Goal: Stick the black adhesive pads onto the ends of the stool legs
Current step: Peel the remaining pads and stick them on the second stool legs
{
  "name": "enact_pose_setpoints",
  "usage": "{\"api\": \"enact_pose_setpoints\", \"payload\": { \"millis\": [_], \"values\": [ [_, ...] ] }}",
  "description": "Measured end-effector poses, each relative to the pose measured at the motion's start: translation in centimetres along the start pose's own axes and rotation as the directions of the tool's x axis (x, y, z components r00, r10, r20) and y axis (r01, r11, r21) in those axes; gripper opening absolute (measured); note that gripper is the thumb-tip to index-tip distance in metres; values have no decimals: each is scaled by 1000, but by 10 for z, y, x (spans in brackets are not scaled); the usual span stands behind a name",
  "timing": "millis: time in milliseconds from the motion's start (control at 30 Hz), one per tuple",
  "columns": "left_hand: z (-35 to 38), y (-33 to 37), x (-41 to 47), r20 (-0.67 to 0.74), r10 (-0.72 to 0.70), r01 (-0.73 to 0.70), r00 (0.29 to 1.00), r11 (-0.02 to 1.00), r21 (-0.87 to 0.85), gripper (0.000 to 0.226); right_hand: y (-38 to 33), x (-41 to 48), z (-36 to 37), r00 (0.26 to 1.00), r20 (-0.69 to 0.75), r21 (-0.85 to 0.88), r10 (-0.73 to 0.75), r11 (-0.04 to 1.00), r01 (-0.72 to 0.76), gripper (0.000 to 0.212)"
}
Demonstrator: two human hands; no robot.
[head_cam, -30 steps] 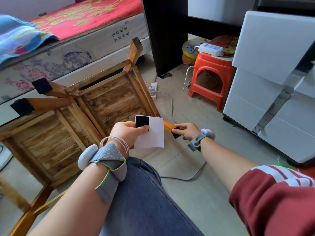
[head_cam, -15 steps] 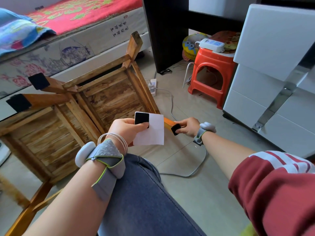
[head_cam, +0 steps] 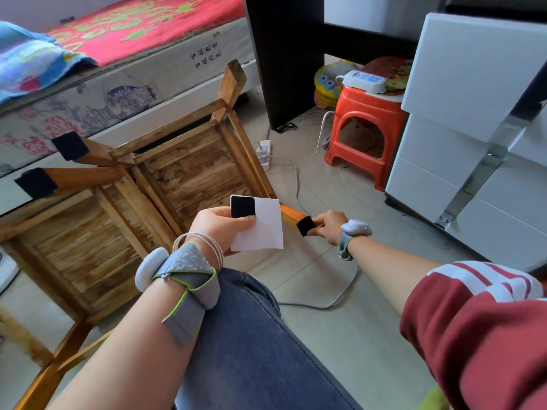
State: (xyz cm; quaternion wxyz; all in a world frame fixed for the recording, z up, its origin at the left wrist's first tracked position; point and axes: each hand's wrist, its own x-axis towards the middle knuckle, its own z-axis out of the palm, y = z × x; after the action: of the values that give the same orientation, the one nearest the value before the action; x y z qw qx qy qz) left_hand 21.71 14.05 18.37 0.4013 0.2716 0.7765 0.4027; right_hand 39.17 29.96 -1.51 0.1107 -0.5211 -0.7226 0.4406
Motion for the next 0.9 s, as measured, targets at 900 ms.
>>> {"api": "enact_pose_setpoints", "payload": {
  "millis": [900],
  "values": [
    [-22, -8, -2, -53, 49, -54, 997, 994, -95, 35, -165, -84, -15, 834, -99, 606, -542, 632, 483, 25]
  ]
}}
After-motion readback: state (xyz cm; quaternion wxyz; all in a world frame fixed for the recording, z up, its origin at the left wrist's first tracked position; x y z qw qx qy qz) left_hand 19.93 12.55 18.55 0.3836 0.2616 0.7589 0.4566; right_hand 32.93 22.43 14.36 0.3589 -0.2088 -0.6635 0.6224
